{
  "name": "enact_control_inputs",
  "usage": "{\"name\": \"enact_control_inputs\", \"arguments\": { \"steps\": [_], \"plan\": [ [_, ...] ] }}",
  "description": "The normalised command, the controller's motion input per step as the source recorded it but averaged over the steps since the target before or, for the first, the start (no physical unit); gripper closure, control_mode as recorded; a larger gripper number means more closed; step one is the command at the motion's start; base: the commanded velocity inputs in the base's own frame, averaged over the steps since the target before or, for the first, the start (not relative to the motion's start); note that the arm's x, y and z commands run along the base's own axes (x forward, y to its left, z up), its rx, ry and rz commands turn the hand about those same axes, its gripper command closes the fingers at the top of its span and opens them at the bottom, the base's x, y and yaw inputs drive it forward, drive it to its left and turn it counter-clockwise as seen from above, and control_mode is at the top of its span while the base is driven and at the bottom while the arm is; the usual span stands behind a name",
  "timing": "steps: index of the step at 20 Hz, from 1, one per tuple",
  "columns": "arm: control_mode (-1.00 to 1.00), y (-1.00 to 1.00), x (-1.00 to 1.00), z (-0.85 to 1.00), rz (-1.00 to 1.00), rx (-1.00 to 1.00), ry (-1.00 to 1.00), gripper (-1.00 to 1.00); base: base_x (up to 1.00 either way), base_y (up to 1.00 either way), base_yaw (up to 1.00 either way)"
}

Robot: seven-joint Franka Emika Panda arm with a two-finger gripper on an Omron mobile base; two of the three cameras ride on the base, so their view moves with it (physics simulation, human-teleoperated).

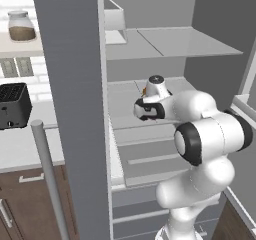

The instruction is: Take the strawberry from the fridge and place it on top of the pancake, located on the dining counter.

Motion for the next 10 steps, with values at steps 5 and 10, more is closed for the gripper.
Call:
{"name": "enact_control_inputs", "arguments": {
  "steps": [5, 10],
  "plan": [
    [-1.00, 0.00, -0.02, -0.03, -0.02, 0.00, 0.00, 1.00, 0.00, 0.00, 0.00],
    [-1.00, 0.00, 0.00, -0.08, 0.00, 0.00, 0.00, 1.00, 0.00, 0.00, 0.00]
  ]
}}
